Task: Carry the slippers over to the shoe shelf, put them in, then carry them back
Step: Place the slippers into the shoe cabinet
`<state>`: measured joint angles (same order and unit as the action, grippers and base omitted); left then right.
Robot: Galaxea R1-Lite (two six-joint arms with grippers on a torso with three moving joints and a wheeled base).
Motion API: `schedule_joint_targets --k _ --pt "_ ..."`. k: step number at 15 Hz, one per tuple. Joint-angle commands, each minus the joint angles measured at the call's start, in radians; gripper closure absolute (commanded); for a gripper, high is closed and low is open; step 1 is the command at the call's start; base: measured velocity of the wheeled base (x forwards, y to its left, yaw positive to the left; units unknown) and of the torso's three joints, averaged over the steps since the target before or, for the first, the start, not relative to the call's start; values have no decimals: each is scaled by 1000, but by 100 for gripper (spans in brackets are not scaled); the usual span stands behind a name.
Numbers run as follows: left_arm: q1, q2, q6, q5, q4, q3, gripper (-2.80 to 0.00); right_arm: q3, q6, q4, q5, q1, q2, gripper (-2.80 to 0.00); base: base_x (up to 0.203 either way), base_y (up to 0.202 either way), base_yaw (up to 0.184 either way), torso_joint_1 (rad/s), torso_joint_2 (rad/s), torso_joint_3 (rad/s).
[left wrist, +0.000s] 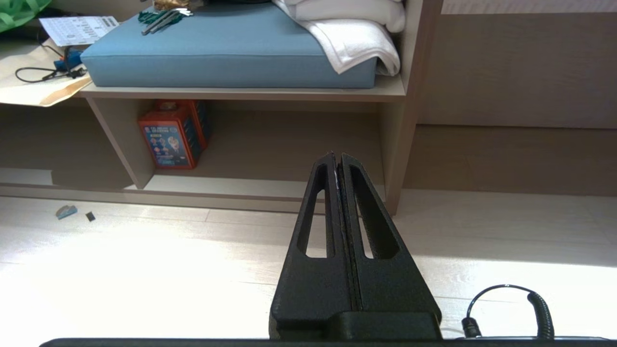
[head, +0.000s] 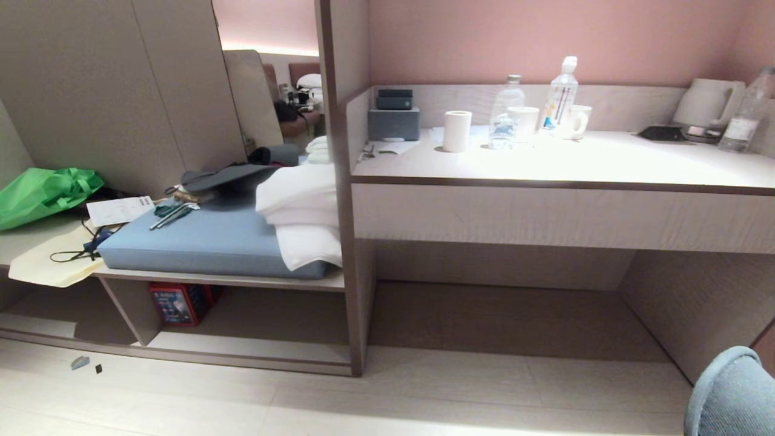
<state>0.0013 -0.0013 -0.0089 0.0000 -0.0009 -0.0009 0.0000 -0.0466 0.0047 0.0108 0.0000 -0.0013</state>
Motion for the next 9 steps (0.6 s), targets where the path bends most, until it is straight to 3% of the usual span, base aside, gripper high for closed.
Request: schedule_joint_targets --k 1,5,9 --pt "0 1 0 0 -1 -1 0 2 1 0 0 0 1 0 0 0 0 0 0 0" --pt "0 1 0 0 -1 -1 0 2 2 0 0 0 1 0 1 15 -2 1 1 1" --pt "-1 1 0 0 -1 -1 0 2 2 0 0 0 1 0 1 174 -1 1 2 2"
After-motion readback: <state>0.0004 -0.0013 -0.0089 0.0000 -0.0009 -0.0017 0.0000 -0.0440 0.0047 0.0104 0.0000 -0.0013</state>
